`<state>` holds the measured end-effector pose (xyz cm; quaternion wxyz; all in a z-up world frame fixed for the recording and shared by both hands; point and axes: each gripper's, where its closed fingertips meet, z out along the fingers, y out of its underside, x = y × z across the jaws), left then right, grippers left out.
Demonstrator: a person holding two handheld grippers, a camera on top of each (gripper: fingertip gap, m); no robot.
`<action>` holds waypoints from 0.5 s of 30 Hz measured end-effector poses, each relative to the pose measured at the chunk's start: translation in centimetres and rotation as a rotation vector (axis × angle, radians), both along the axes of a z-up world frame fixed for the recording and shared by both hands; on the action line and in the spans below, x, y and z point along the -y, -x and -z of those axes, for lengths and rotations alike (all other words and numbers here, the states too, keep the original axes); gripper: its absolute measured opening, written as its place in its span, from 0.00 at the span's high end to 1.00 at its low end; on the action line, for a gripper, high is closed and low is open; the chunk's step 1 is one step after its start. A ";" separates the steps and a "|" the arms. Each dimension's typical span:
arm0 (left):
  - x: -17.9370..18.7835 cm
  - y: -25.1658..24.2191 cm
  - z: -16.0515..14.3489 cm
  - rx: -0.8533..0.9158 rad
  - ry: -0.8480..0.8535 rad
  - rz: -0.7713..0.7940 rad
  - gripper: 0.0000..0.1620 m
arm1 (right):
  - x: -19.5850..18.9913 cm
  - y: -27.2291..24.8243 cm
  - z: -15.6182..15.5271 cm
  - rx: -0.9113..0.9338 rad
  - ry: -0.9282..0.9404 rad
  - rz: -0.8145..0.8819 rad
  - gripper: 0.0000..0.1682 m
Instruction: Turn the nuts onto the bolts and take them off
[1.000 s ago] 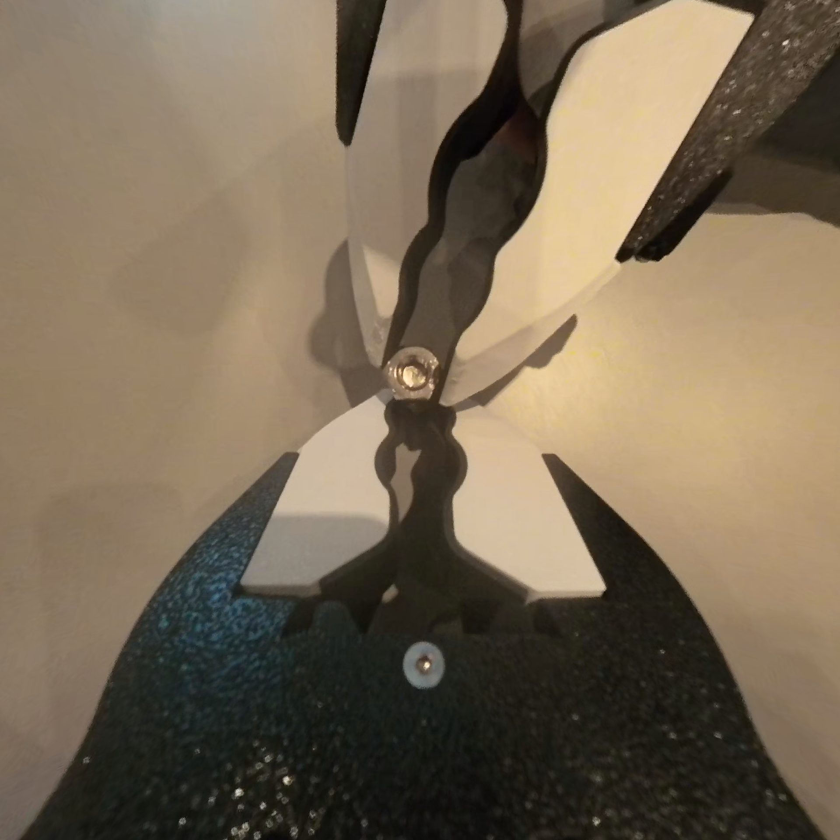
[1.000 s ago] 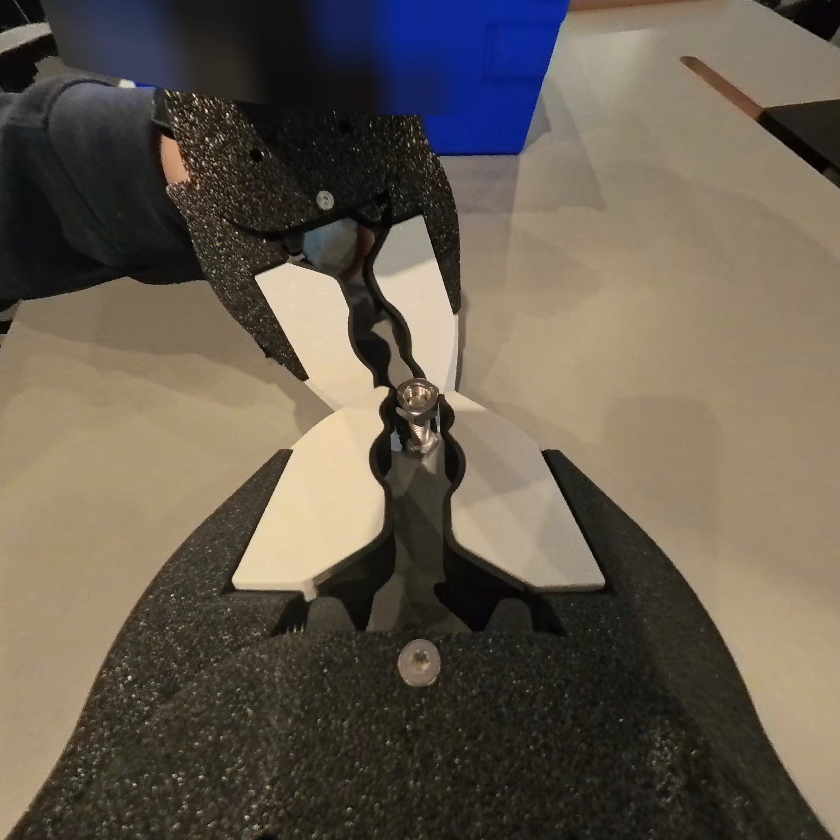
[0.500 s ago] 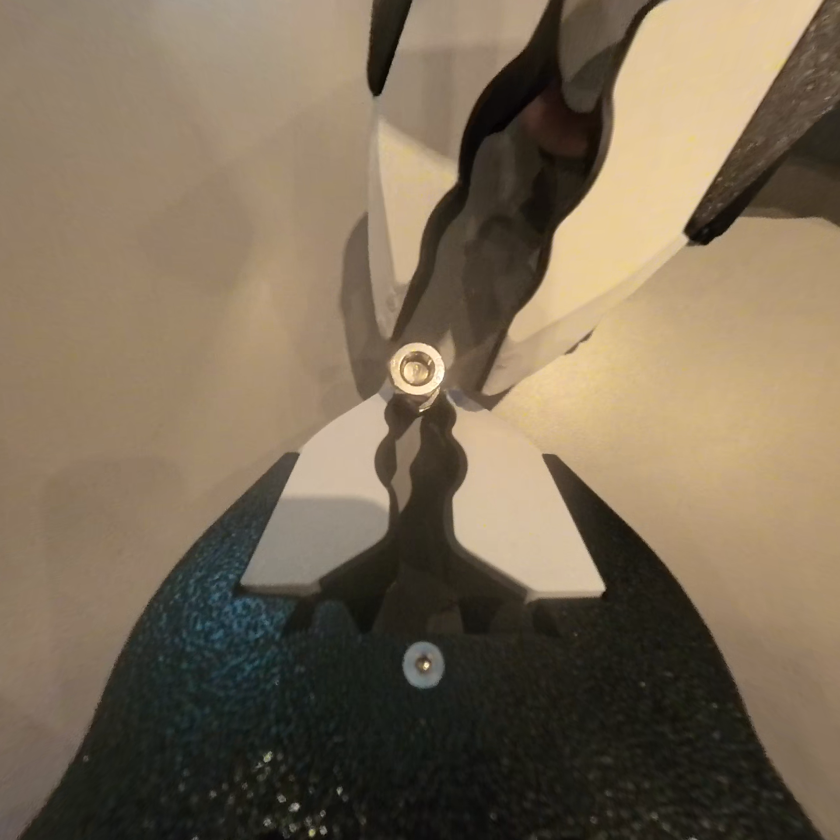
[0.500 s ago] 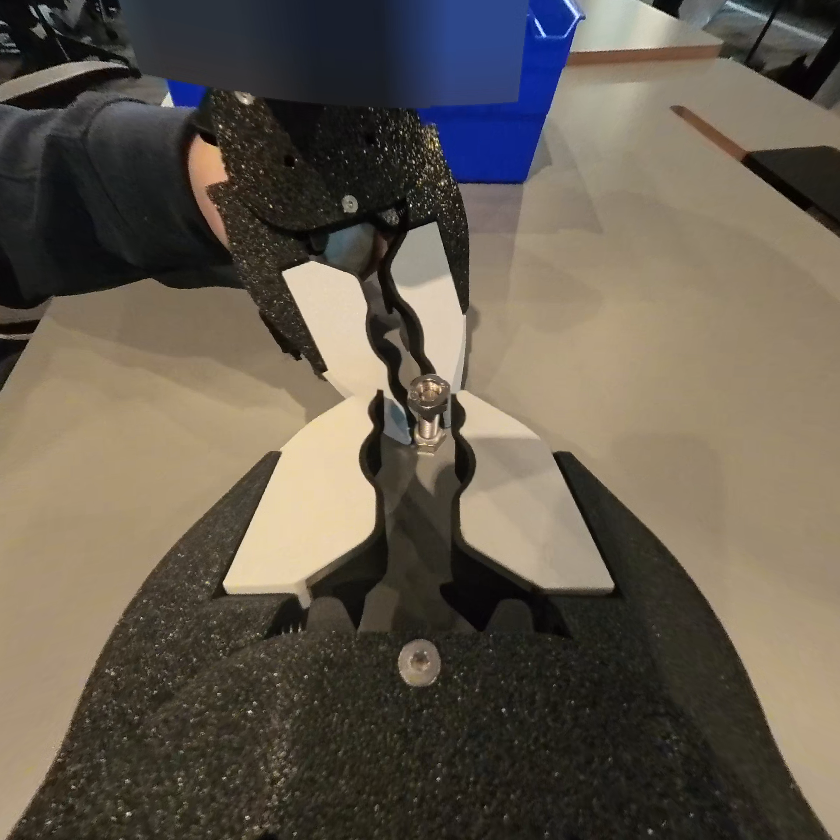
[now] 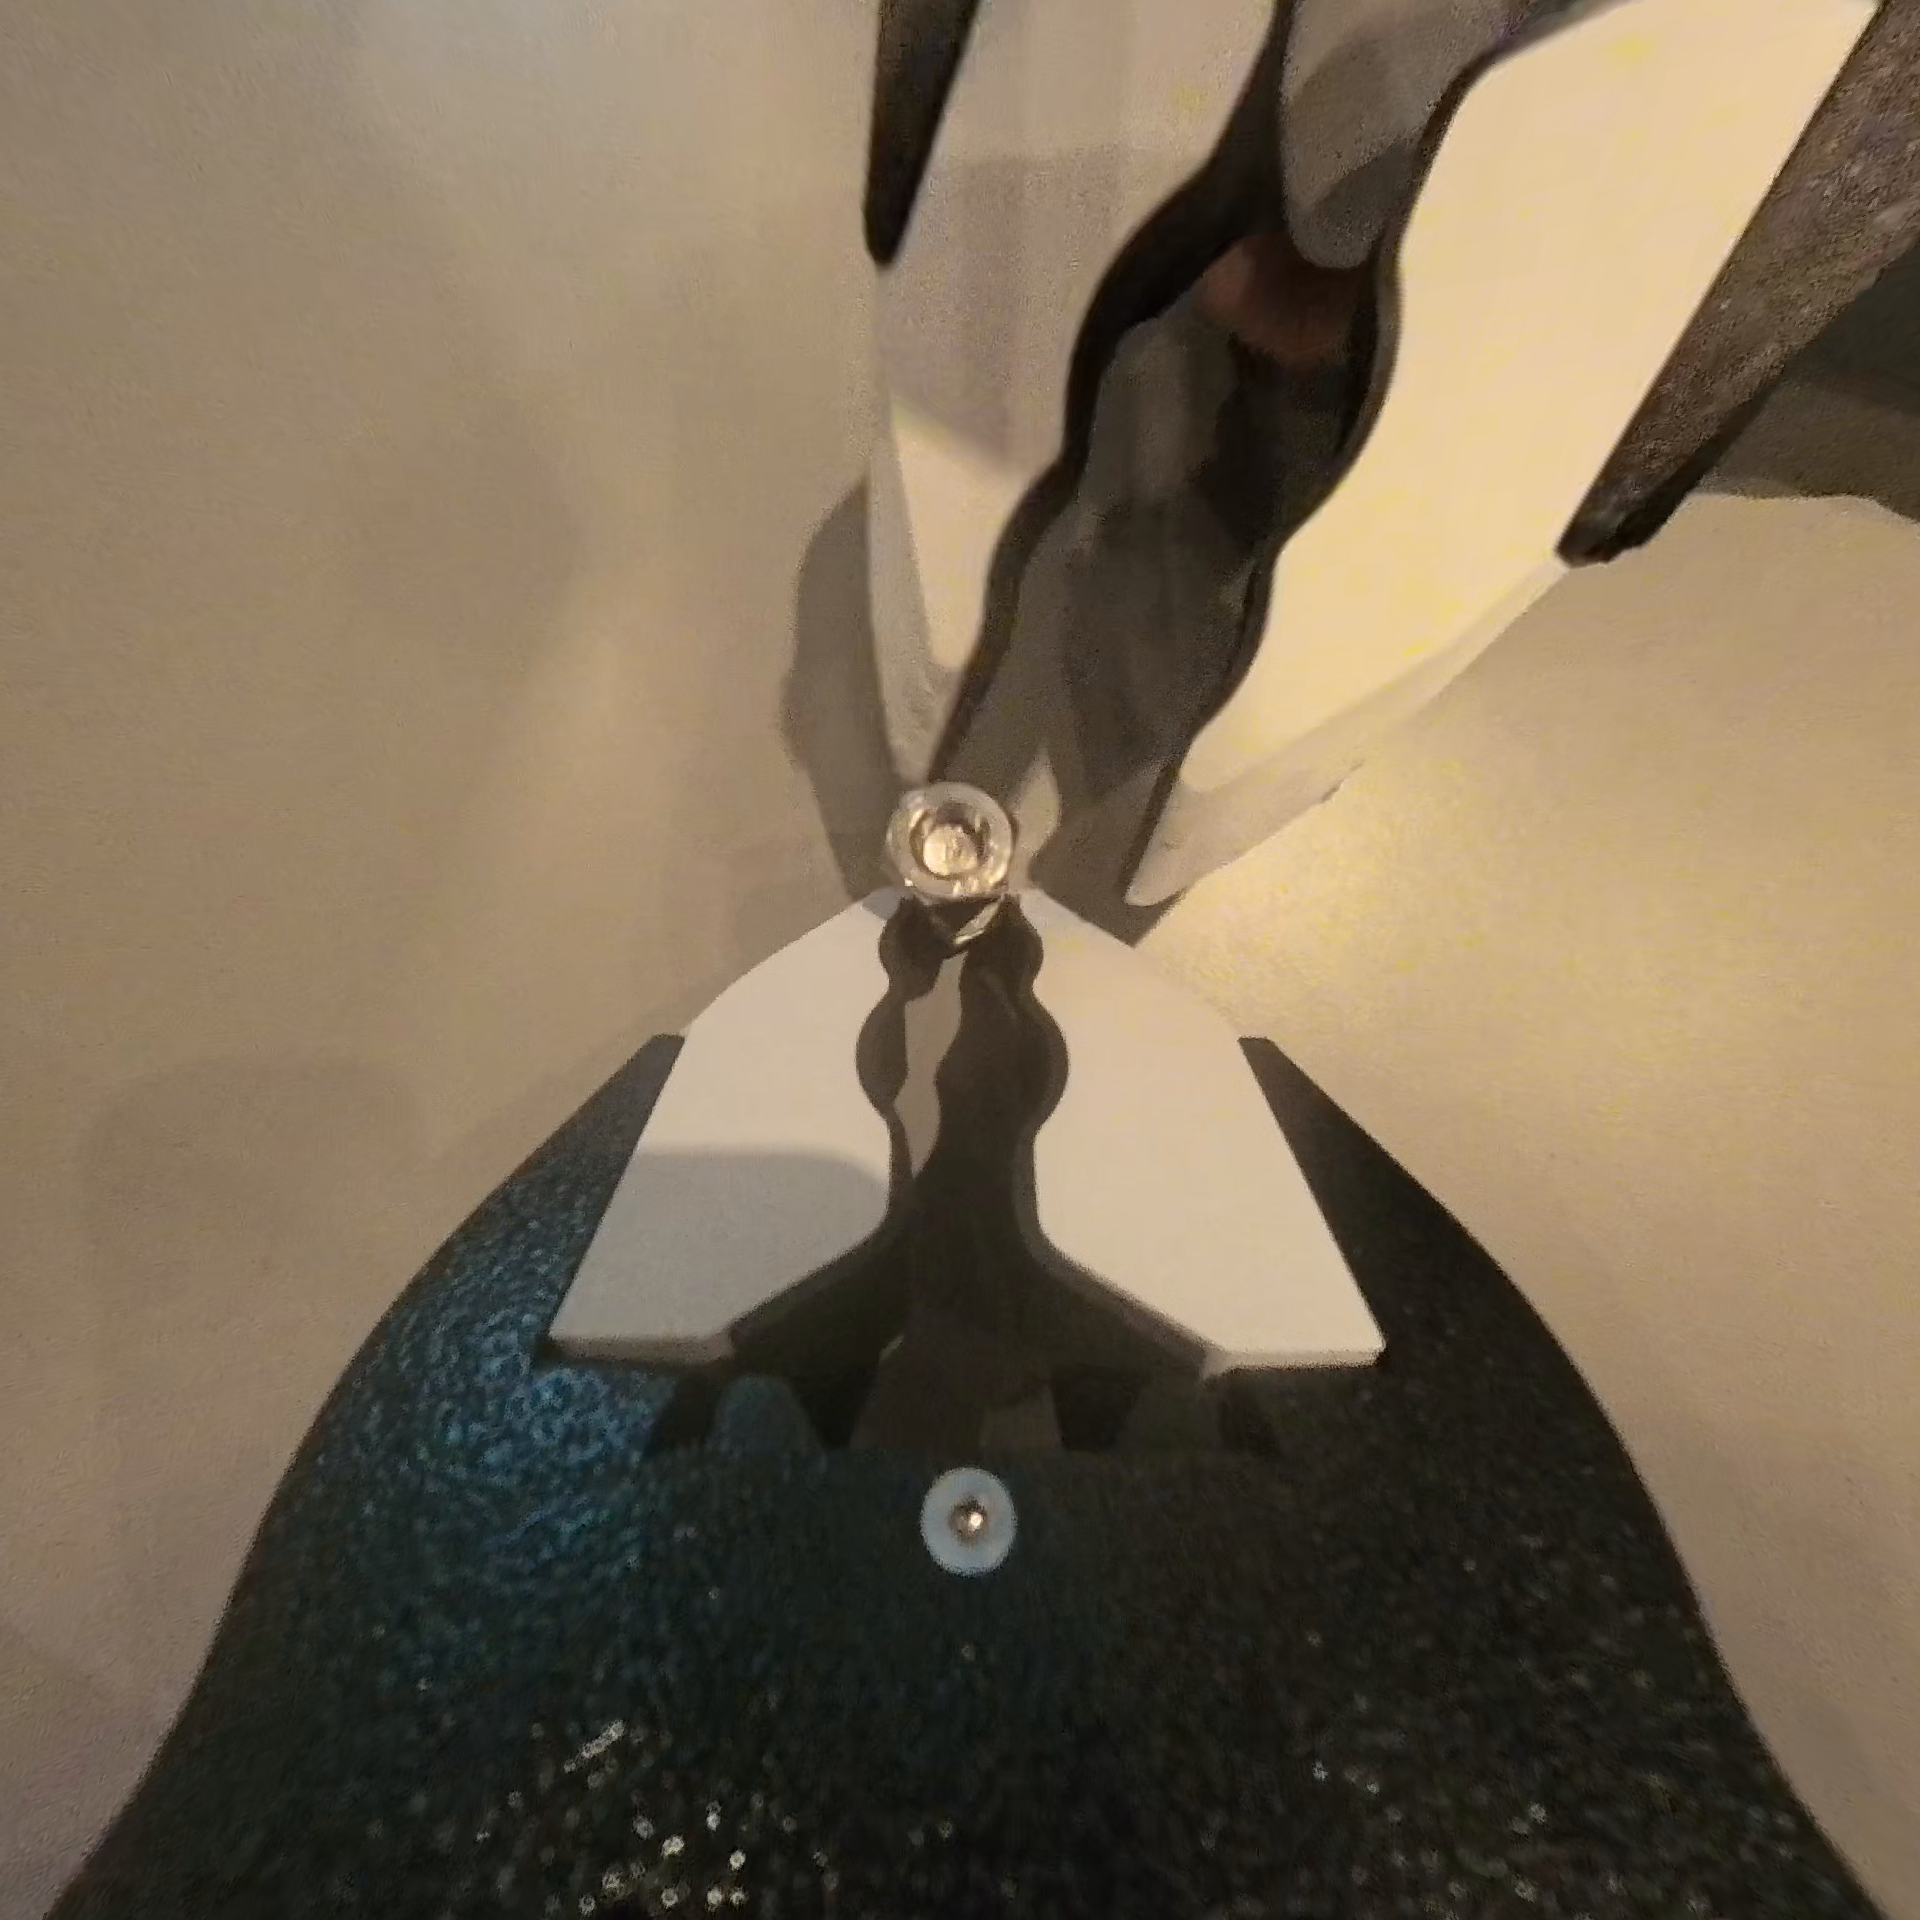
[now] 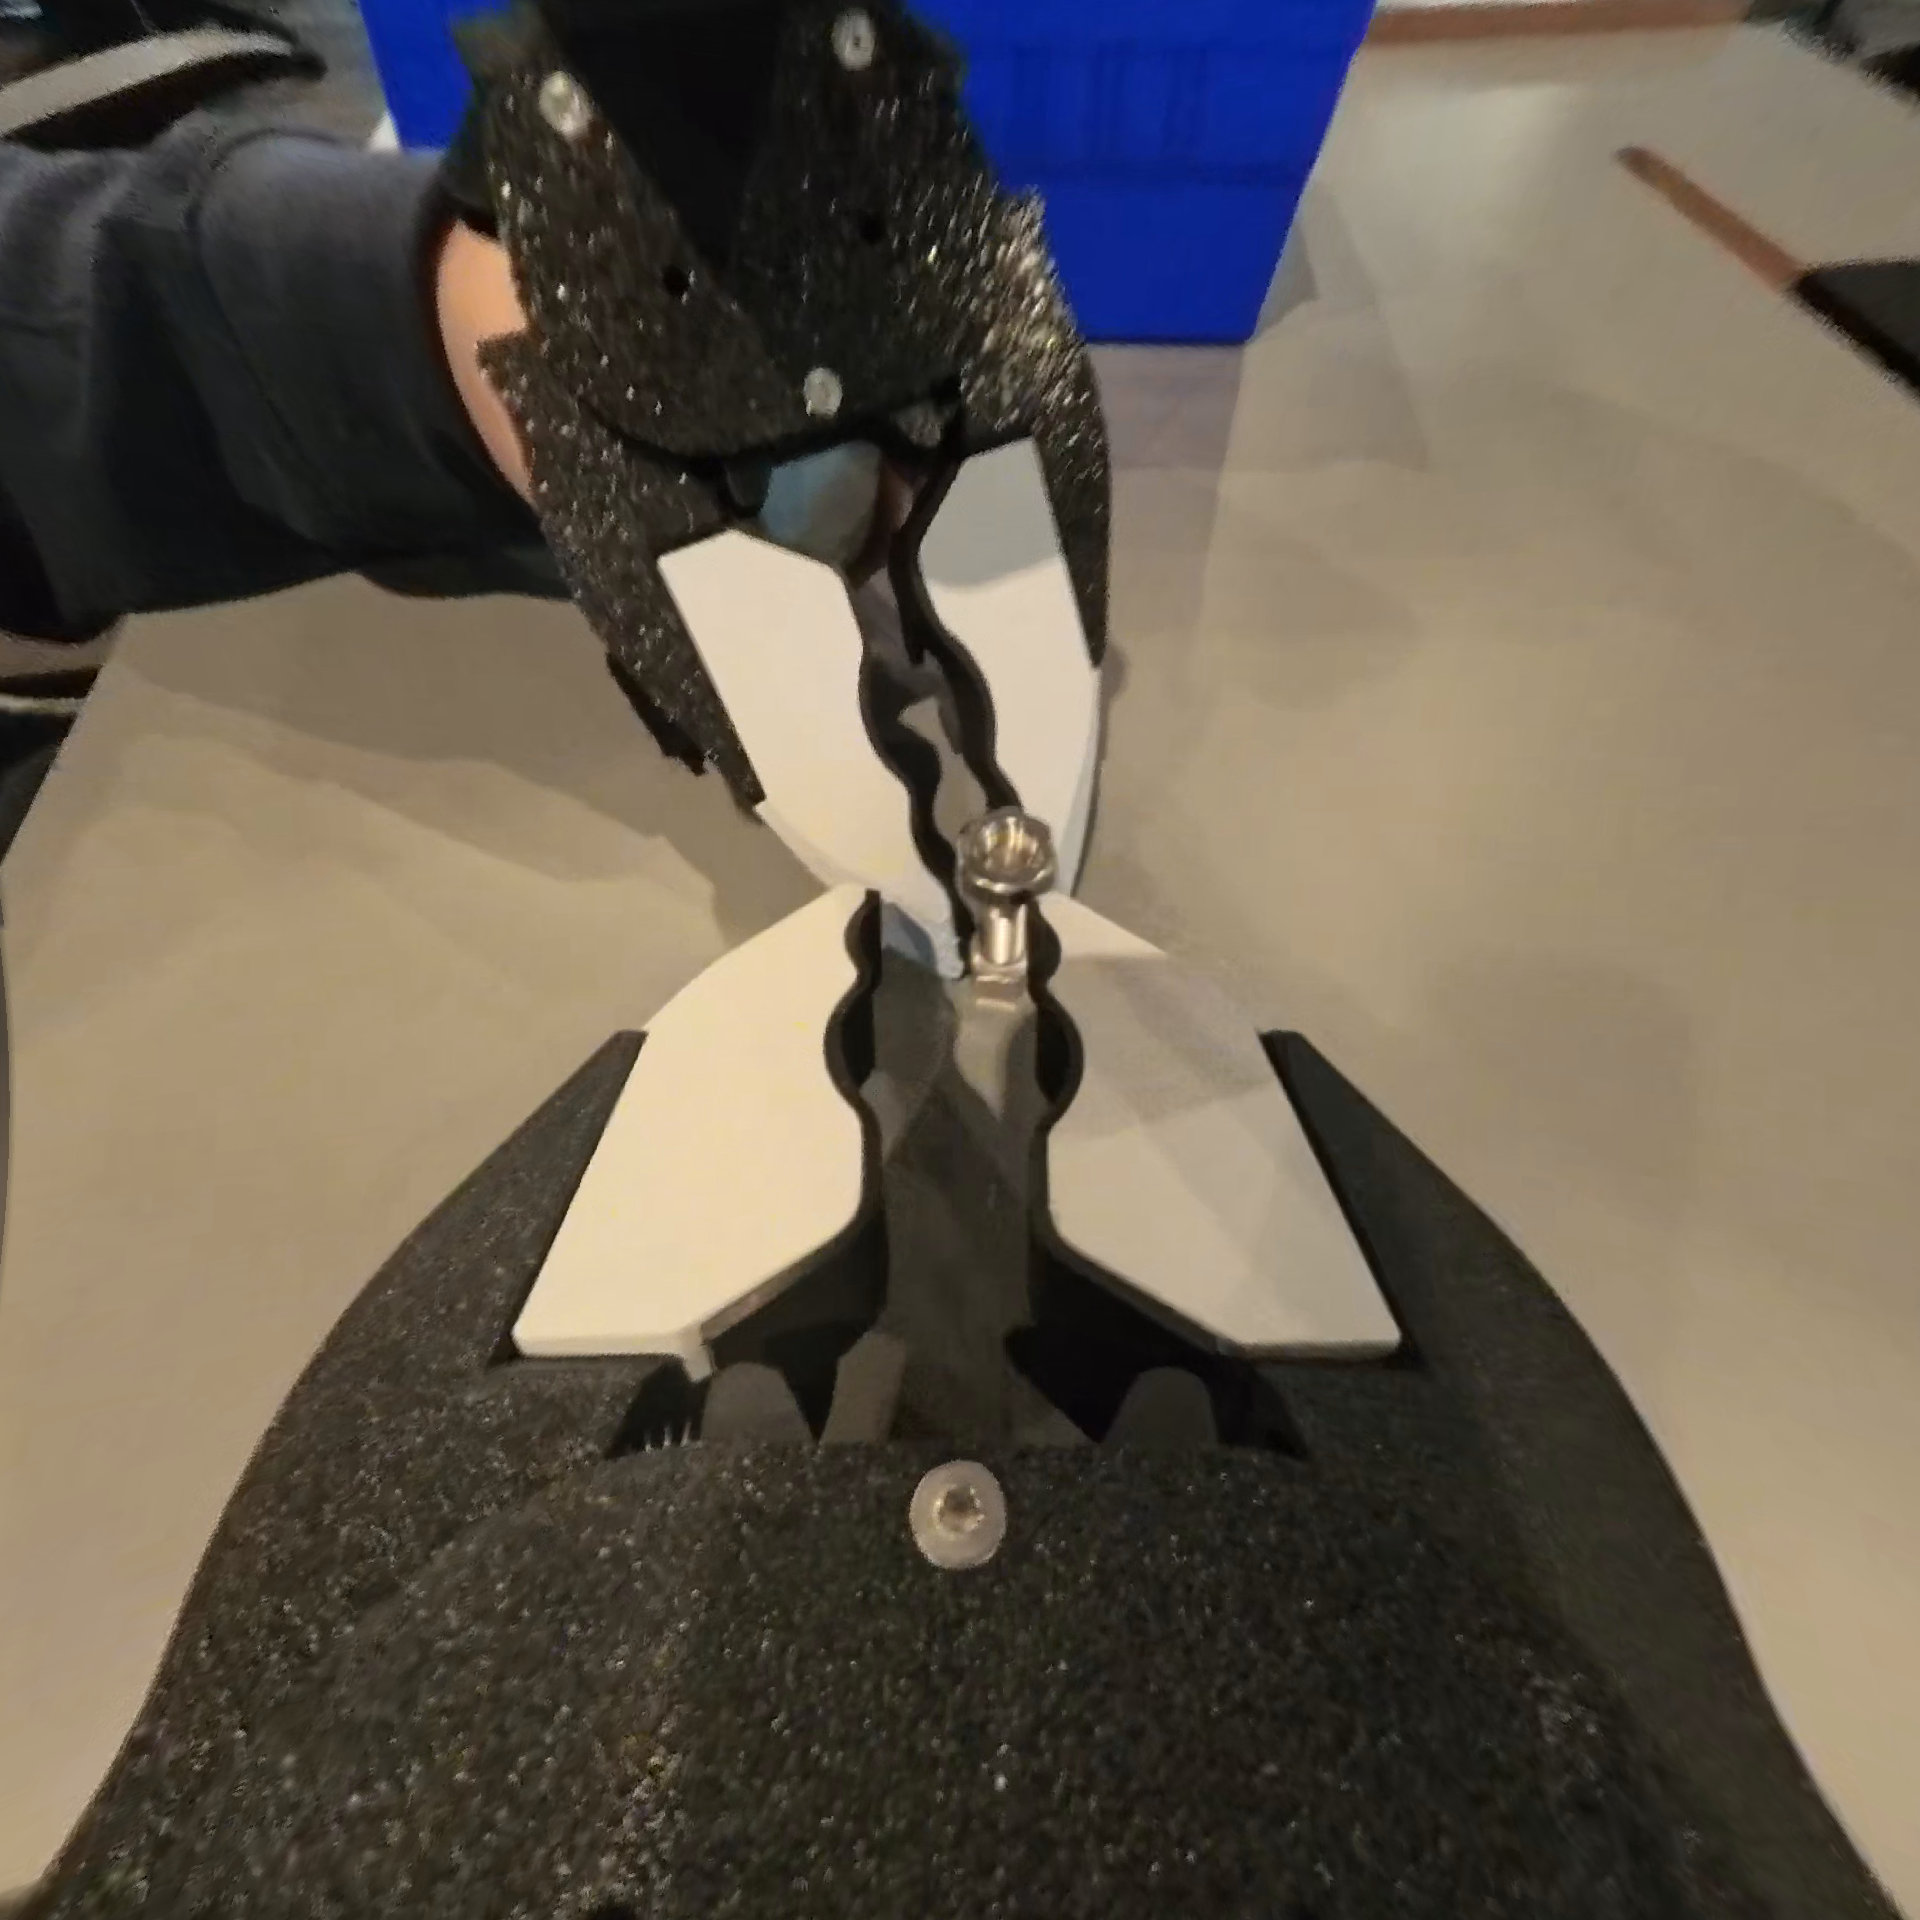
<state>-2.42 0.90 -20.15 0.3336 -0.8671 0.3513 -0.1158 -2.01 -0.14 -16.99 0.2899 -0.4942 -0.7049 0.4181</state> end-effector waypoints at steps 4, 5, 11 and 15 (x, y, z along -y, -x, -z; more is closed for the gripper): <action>0.0 0.0 0.0 0.001 -0.001 0.000 0.91 | 0.4 -0.4 -0.5 -0.004 0.086 -0.025 0.89; 0.0 0.0 0.0 0.000 -0.001 0.001 0.91 | 0.1 -0.3 -0.7 -0.025 0.069 -0.007 0.88; 0.0 0.0 0.0 0.004 -0.002 -0.001 0.90 | 0.1 -0.1 -0.2 -0.004 -0.014 -0.001 0.84; 0.0 0.0 0.0 0.007 -0.002 -0.001 0.90 | -0.3 -0.7 -1.0 -0.026 0.043 0.012 0.98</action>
